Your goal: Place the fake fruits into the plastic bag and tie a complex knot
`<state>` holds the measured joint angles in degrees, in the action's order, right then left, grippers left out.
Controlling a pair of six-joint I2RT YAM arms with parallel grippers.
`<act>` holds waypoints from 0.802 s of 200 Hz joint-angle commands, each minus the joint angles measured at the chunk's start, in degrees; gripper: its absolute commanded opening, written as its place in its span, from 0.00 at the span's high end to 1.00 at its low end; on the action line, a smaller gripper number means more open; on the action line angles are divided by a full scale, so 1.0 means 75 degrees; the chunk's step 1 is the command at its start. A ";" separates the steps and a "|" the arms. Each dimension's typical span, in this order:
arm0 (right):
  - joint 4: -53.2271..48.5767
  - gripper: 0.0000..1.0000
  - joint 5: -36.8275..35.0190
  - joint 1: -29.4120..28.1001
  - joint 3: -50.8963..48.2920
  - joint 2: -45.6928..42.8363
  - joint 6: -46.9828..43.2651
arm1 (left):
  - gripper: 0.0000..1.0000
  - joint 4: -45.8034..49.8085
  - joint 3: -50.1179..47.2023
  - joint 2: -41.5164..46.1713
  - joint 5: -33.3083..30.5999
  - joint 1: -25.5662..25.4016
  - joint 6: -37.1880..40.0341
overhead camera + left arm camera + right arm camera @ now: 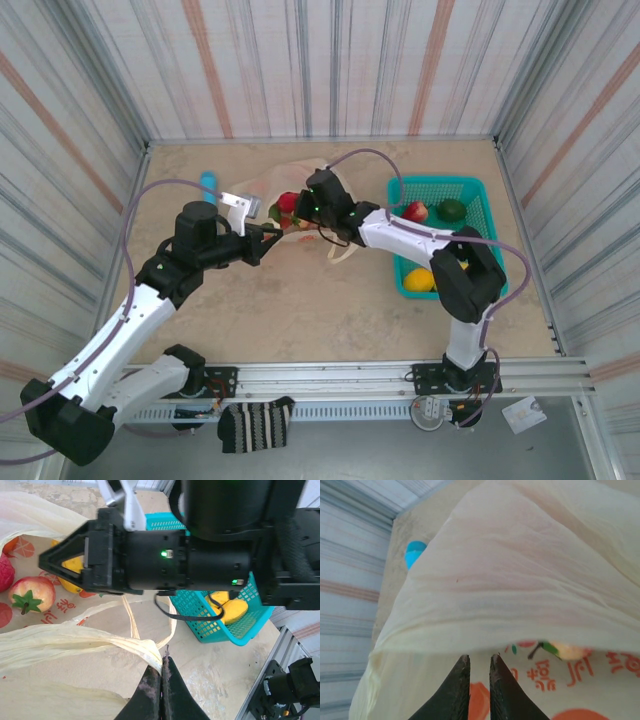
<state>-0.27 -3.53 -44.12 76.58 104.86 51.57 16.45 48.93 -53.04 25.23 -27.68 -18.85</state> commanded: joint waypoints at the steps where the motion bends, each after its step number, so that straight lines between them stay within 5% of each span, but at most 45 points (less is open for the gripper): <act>1: -0.0337 0.85 0.0256 0.0055 -0.0380 -0.0946 -0.0809 | 1.00 0.0107 -0.0037 0.0146 -0.0118 0.0070 0.0193; 76: -0.2470 1.00 -0.0440 0.0661 -0.1599 -0.4327 -0.1802 | 1.00 0.0259 -0.0033 0.0143 -0.0313 -0.0119 0.0219; 98: -0.4288 1.00 -0.1207 0.1052 -0.1554 -0.4995 -0.1256 | 1.00 0.0464 0.0014 0.0135 -0.0594 -0.0362 0.0286; 160: -0.9411 1.00 -0.1508 0.1931 -0.1269 -0.5214 0.0857 | 1.00 0.0586 0.0121 -0.0079 -0.0624 -0.0472 0.0334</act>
<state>-49.47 -12.62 -30.79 65.89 65.34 49.01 19.73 48.93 -53.36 21.19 -31.16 -17.72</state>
